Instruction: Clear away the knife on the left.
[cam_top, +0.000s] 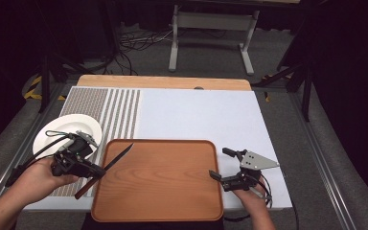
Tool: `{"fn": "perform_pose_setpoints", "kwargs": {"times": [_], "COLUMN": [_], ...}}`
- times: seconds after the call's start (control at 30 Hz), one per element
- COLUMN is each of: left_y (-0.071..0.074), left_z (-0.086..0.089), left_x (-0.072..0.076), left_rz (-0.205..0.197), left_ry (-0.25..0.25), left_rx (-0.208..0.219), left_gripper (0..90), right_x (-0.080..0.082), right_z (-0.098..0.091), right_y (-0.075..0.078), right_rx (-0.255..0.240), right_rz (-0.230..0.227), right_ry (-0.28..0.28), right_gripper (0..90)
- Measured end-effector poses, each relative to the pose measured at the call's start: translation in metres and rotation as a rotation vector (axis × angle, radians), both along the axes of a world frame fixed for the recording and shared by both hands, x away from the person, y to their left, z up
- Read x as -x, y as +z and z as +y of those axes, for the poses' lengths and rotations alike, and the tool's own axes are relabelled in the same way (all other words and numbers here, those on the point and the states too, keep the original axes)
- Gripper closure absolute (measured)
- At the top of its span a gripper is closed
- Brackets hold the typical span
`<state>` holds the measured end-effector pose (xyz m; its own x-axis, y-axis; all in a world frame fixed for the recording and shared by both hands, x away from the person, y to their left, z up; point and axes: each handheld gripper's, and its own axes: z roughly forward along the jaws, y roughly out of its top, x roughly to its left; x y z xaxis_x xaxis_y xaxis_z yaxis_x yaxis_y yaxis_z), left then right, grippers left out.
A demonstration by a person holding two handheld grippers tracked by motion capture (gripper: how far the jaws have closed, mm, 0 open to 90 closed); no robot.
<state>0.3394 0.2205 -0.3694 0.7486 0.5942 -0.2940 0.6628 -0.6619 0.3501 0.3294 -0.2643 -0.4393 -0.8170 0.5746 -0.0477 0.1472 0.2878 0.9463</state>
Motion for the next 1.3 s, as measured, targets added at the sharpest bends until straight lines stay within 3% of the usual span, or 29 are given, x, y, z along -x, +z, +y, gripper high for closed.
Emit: {"fn": "perform_pose_setpoints", "kwargs": {"times": [0.4,0.73,0.87,1.3], "left_y": [-0.011,-0.019,-0.022,-0.038], "left_z": [-0.022,-0.038,-0.043,-0.051], "left_x": [-0.002,-0.003,-0.004,-0.009], "left_rz": [0.039,0.065,0.065,0.119], "left_ry": [0.013,-0.001,-0.012,0.041], "left_rx": [0.015,0.051,0.045,0.016], "left_gripper": [77.7,77.7,77.7,77.7], "right_x": [0.000,0.000,0.000,0.000], "right_z": [0.000,-0.001,-0.001,0.000], "right_y": [0.000,0.000,0.000,0.000], "right_rx": [-0.001,0.000,0.000,0.004], "right_rz": [0.000,-0.002,-0.001,0.001], "right_ry": [0.003,0.005,0.005,0.005], "right_gripper": [7.7,7.7,7.7,7.7]}}
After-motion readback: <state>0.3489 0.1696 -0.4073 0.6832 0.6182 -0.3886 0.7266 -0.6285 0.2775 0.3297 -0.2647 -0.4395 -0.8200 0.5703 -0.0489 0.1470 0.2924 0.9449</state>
